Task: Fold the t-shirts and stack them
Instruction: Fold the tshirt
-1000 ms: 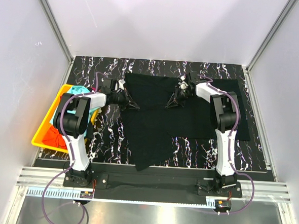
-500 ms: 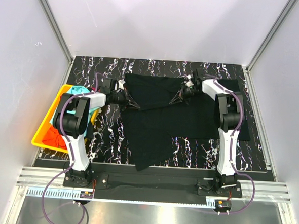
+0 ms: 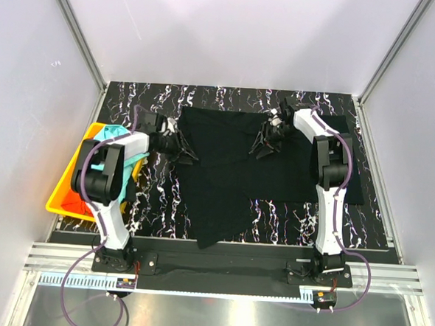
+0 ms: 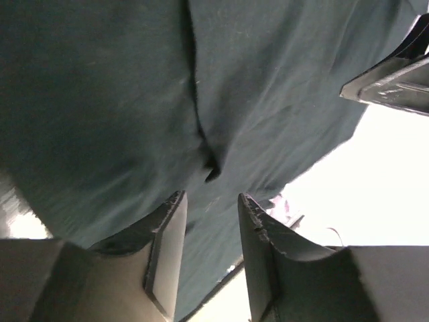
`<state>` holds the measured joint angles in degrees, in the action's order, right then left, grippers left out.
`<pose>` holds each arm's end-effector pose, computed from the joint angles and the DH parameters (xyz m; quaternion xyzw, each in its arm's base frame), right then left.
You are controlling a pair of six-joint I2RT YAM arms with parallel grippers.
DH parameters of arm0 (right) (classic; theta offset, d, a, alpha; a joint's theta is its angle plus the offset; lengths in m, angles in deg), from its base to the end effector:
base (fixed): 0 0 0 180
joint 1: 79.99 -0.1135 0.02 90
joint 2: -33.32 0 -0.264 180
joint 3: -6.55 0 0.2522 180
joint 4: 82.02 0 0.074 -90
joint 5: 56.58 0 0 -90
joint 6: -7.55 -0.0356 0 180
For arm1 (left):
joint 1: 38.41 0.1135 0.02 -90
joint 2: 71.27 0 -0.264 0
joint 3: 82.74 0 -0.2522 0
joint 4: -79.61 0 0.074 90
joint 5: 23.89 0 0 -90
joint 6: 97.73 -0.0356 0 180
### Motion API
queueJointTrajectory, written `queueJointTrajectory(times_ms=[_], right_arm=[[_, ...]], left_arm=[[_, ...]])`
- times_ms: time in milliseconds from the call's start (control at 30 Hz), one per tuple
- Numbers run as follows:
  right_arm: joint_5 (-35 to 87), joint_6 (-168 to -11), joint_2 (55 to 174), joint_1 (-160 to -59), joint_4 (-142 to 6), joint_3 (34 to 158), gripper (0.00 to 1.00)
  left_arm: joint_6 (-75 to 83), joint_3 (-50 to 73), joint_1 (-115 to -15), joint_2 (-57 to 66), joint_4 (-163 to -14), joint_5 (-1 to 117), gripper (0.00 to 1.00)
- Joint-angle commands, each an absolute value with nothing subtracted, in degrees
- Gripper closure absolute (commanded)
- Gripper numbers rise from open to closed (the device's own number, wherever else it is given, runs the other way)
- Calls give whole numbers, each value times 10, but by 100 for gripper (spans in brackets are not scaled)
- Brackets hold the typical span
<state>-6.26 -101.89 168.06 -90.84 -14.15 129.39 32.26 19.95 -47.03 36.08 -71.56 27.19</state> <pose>0.4579 0.1109 0.1492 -0.0400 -0.9365 -0.3482 0.0074 0.3621 -0.0775 0.1522 -0.1595 0.8986 -0.3966 0.0985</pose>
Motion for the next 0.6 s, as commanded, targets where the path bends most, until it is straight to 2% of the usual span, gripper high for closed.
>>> queueJointTrajectory(times_ms=[0,200,267,433,567], right_arm=[[63,-988,1642,-907,-118,1311,51],[134,-1052,1605,-888,-167,1309,48],[133,-1078,1601,-867,-174,1311,47],[172,-1097,1592,-821,-177,1306,47],[194,-1107,1587,-768,-183,1301,49]], left_arm=[[265,150,-462,291,-684,338,58],[306,98,-461,333,-803,324,58],[347,84,-461,369,-847,328,58],[488,82,-461,438,-1066,358,57],[572,55,-460,510,-1162,382,61]])
